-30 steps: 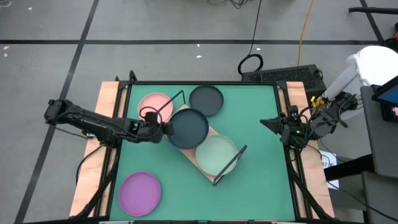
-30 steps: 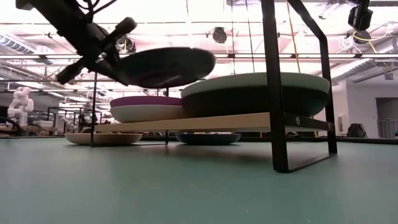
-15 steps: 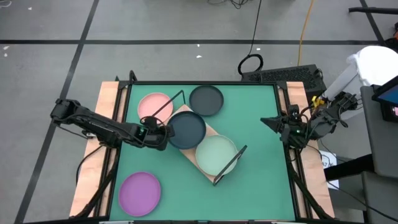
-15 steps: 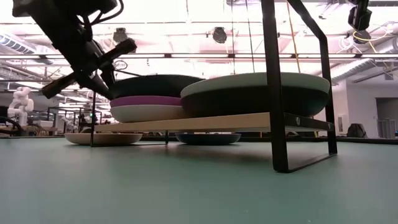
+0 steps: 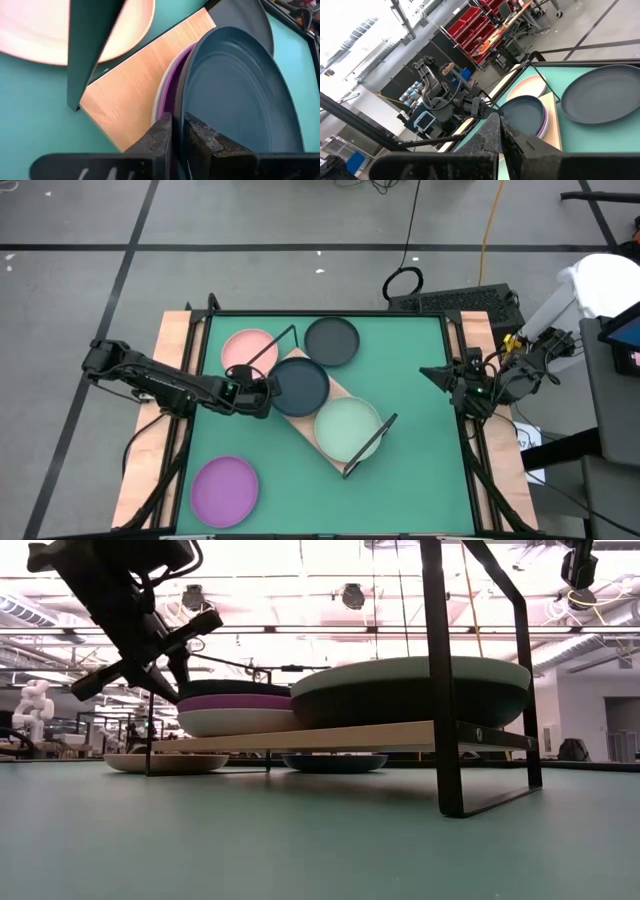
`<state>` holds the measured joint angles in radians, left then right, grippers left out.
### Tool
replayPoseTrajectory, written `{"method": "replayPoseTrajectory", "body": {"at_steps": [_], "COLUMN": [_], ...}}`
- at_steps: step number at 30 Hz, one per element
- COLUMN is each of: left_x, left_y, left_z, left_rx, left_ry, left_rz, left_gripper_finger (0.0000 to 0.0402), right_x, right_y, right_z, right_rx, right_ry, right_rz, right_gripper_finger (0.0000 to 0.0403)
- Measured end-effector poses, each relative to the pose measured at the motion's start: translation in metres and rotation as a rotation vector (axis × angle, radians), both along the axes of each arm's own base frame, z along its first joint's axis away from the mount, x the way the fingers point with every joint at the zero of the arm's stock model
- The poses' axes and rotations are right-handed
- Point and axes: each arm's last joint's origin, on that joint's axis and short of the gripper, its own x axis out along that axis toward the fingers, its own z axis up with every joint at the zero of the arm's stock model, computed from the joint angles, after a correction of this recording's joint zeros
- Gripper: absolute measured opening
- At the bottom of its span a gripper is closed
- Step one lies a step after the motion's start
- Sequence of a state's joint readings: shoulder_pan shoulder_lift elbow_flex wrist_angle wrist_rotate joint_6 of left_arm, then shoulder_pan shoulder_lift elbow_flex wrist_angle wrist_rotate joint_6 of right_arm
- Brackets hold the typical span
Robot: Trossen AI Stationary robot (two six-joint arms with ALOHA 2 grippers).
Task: Place and stack plates onto a shelf
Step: Stack the dark blue plate on the violet plate on the shelf
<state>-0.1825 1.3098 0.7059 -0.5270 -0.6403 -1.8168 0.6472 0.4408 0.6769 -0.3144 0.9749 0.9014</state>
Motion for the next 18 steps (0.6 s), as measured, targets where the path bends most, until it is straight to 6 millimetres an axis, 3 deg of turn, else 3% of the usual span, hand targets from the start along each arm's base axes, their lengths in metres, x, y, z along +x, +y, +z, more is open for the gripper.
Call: {"method": "replayPoseTrajectory", "body": {"at_steps": [9,18], "left_x": [0.0006,0.0027], "left_y": [0.0005,-0.0021], "left_z": [0.0003,0.001], "left_rx": [0.017,-0.07], "left_ry": [0.016,-0.002], "left_rz": [-0.028,-0.067], "left_gripper_finger": [0.0088,0.019], "right_x": [0.0002,0.0002], "right_y": [0.0003,0.0004], "right_z": [0.0003,0.0003], "right_rx": [0.015,0.031], "right_ry": [-0.007,-0.011], "right_rz": [0.005,0.008], "right_gripper_finger": [0.0,0.0]}}
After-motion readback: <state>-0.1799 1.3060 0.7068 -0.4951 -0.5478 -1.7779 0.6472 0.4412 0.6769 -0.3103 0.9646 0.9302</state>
